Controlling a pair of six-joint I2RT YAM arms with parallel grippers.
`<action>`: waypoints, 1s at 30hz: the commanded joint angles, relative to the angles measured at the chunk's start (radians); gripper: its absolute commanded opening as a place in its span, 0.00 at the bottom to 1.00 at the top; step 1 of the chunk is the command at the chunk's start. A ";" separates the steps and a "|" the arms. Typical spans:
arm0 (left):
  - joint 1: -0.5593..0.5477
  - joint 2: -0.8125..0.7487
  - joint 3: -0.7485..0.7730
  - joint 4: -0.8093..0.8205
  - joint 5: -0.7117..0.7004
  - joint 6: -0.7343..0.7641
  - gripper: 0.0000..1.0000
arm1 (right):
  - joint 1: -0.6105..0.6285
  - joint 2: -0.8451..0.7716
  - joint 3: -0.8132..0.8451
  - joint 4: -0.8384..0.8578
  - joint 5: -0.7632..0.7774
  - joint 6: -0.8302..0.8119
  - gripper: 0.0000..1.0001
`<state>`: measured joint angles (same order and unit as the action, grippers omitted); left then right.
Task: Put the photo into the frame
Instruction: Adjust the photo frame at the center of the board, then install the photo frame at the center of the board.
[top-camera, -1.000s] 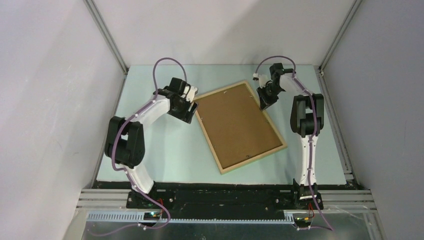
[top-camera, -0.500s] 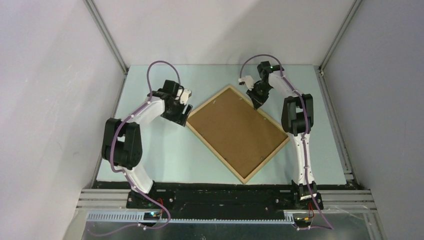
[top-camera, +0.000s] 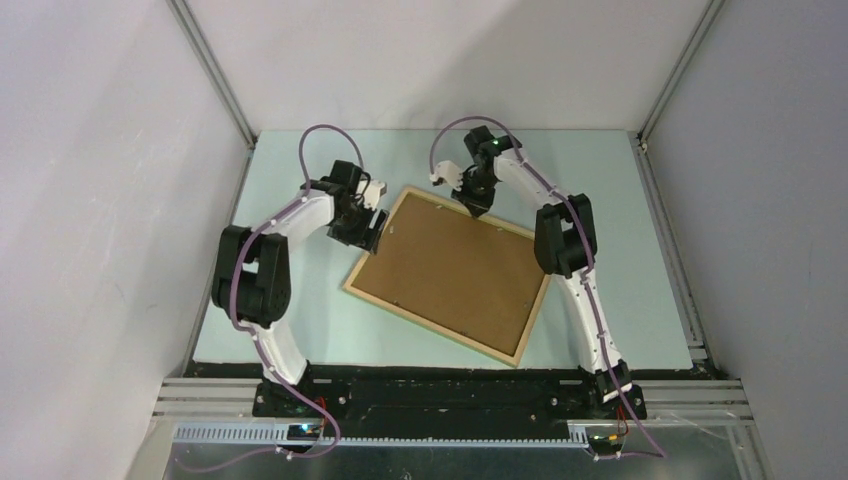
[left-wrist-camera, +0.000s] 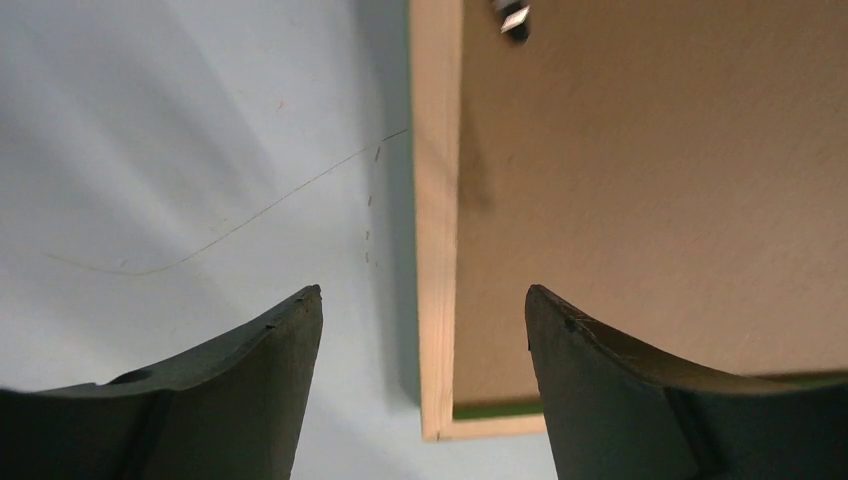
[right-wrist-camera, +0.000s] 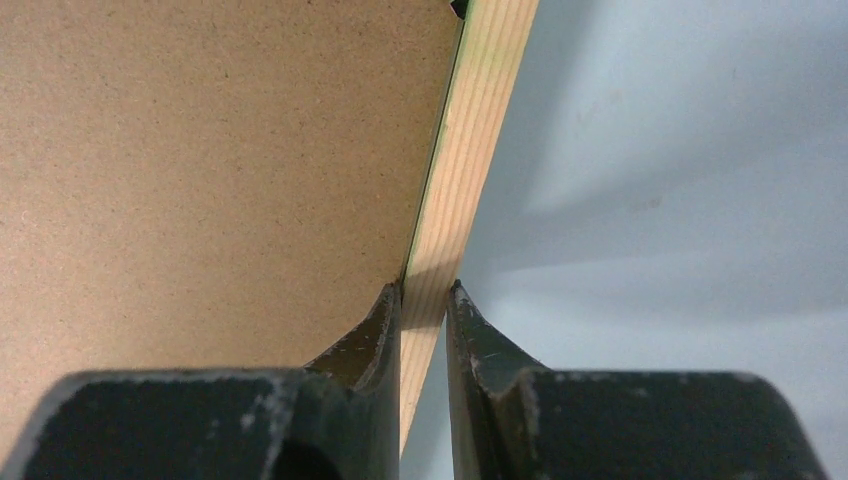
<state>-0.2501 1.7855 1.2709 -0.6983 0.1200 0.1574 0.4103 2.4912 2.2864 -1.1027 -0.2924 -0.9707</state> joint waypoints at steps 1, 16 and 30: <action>0.005 0.035 0.047 0.009 0.054 -0.039 0.79 | 0.063 0.037 0.049 0.081 -0.015 -0.083 0.00; 0.004 0.132 0.119 0.013 0.094 -0.081 0.73 | 0.102 -0.050 -0.071 0.136 -0.124 -0.006 0.00; 0.010 0.175 0.131 0.031 0.046 -0.071 0.55 | 0.097 -0.079 -0.122 0.144 -0.126 0.017 0.00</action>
<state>-0.2455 1.9495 1.3659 -0.6857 0.1776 0.0940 0.5007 2.4542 2.1975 -0.9573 -0.3836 -0.9550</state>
